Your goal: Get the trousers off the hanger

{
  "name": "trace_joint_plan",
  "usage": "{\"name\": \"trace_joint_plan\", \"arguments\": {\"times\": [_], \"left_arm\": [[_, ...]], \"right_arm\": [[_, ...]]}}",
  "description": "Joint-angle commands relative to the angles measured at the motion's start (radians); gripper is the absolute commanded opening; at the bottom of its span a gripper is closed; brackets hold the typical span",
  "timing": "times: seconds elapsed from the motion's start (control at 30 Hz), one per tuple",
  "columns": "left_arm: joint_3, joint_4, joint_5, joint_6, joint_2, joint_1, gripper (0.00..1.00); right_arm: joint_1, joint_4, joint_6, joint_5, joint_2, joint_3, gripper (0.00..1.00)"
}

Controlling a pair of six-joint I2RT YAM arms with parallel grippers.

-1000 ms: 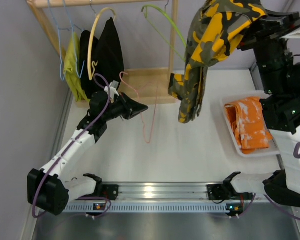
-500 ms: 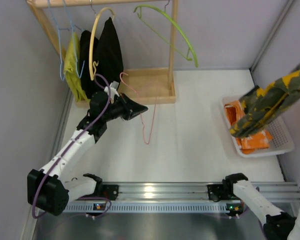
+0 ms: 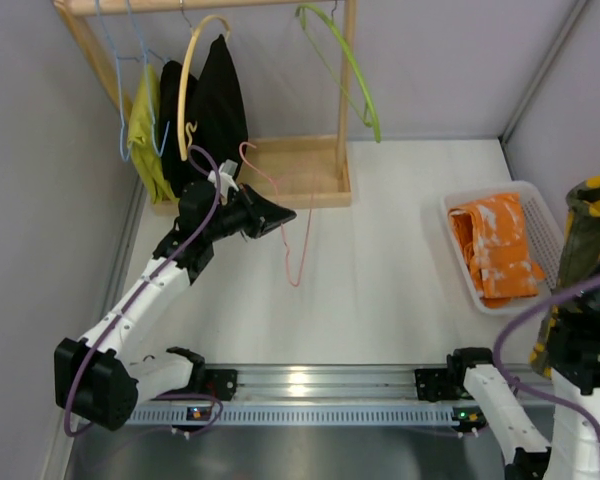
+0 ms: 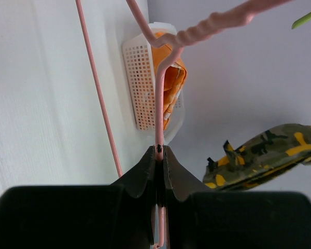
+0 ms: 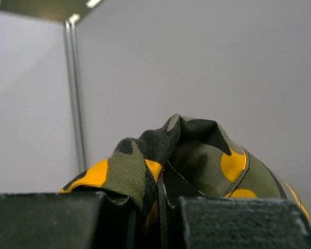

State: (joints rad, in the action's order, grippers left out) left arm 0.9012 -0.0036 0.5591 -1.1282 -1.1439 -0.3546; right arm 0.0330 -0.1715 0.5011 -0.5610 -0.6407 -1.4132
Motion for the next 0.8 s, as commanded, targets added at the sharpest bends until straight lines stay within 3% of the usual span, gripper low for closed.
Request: {"name": "trace_joint_plan", "arguments": {"times": [0.0, 0.33, 0.77], "left_arm": [[0.016, 0.053, -0.002, -0.010, 0.010, 0.000, 0.00], [0.011, 0.074, 0.007, -0.028, 0.015, 0.002, 0.00], [0.015, 0.076, 0.012, -0.030, 0.009, 0.002, 0.00]], "right_arm": [[-0.018, -0.247, 0.175, 0.029, 0.015, 0.135, 0.00], [-0.056, -0.437, 0.287, 0.052, -0.094, 0.212, 0.00], [-0.058, -0.467, 0.333, 0.078, -0.174, 0.148, 0.00]]}}
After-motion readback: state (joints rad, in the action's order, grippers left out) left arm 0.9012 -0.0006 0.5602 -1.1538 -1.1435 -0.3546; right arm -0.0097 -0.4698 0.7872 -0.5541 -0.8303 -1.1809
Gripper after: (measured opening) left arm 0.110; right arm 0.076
